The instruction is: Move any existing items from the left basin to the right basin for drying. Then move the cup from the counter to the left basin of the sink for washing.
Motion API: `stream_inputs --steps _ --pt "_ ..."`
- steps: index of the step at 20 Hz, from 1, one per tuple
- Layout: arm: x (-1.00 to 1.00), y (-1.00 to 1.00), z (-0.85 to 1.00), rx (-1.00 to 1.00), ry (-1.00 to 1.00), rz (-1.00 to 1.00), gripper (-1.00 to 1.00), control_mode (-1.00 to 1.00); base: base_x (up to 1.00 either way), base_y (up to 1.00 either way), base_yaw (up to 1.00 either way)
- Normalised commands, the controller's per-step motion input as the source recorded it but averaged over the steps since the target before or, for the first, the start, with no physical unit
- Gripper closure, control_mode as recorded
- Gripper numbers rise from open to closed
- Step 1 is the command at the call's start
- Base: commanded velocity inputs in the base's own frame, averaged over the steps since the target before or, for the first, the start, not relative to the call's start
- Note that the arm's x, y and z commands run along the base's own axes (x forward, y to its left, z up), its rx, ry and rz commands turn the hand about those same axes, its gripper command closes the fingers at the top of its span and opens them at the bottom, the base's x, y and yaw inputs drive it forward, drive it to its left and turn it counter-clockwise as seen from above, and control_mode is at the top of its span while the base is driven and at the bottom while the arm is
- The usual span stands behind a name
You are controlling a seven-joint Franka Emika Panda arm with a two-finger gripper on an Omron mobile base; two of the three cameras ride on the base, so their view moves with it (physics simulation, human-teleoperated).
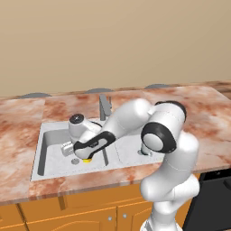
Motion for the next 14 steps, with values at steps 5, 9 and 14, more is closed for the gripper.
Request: stream_inputs --steps 5,9,14 --pt "0.13 0.07 -0.26 0.0 0.0 0.01 1.0 -1.0 0.0 0.0 0.0" --pt "0.11 0.05 -0.22 0.0 0.0 0.02 1.0 -1.0 0.0 0.0 0.0" --pt "0.11 0.05 -0.19 0.0 0.0 0.03 1.0 -1.0 0.0 0.0 0.0"
